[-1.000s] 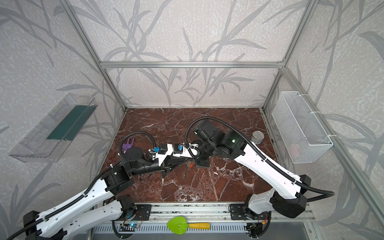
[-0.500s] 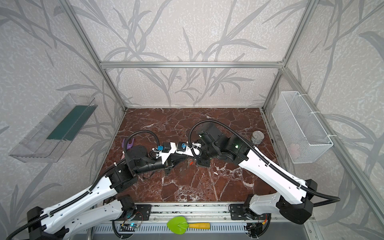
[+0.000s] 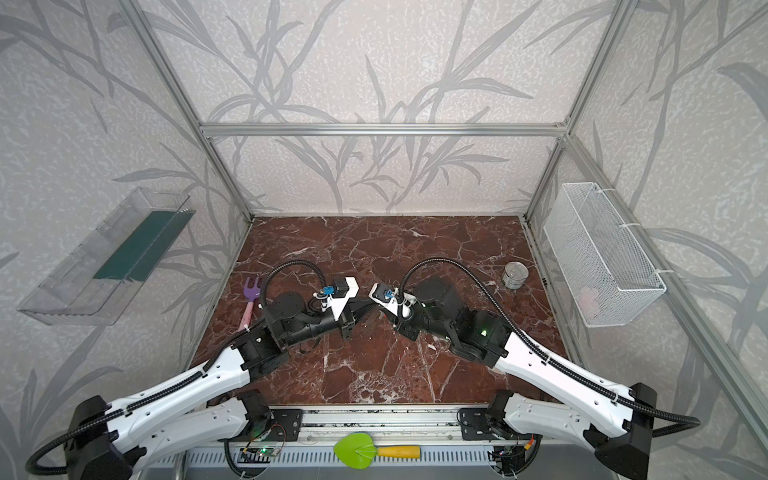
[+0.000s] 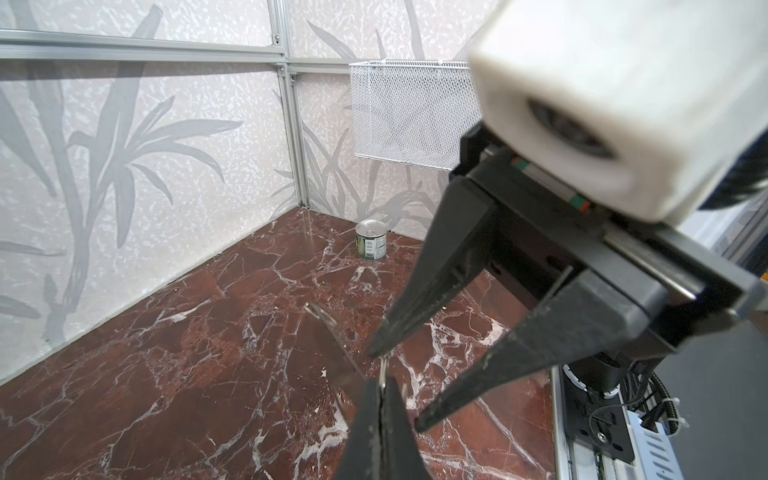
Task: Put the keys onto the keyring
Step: 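Pull the right gripper back, rotating the ring with the red-tagged key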
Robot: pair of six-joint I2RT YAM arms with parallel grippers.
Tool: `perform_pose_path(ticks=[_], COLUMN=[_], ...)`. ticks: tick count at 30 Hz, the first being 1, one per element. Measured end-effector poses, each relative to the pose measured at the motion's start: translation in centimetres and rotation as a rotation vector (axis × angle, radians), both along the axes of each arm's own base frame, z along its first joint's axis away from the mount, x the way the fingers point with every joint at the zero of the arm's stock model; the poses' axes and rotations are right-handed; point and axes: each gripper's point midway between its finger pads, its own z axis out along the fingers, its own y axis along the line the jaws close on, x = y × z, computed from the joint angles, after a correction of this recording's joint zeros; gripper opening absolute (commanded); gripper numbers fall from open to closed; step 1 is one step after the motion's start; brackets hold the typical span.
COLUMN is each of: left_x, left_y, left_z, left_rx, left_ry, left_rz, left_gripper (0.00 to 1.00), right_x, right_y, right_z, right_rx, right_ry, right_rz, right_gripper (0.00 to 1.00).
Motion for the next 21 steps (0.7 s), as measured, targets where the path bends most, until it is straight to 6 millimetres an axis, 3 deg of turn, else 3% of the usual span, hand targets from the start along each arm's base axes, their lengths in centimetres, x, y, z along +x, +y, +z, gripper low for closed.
perform_pose_path(ticks=[5,11,21], left_x=[0.3,0.4,0.3], left_y=[-0.1,-0.1,0.3], left_z=[1.1,1.6,1.4], left_rx=[-0.054,-0.096,-0.12], left_ry=[-0.018,-0.027,-0.028], left_rz=[0.01,0.013,0.021], left_gripper=[0.0,0.0,0.0], right_x=[0.3,0.4,0.1], right_y=[0.2,0.7,1.4], right_z=[0.5,0.9,0.3], right_rx=[0.06,0.09,0.085], right_ry=[-0.014,-0.02,0.007], right_rz=[-0.016,-0.01,0.031], right_gripper=[0.34,0.18,0.18])
